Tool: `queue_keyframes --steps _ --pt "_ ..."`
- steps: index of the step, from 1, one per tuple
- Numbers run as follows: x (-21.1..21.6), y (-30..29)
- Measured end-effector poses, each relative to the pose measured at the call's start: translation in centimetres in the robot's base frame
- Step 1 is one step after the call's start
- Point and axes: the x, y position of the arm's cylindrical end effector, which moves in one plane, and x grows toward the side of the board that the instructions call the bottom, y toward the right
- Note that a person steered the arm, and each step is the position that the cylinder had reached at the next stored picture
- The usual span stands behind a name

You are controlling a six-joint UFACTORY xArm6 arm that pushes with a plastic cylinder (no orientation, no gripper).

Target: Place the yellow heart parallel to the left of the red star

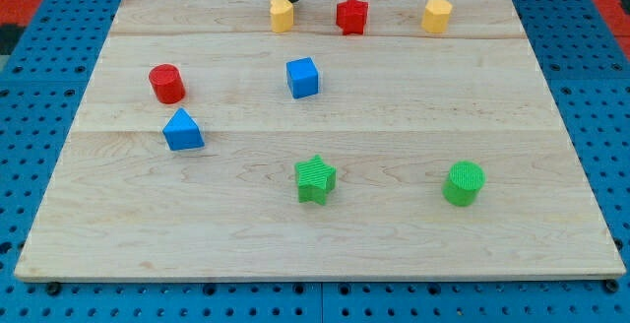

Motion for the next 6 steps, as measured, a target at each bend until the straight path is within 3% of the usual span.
queue_keyframes --steps 6 --pt "0.4 -1.7"
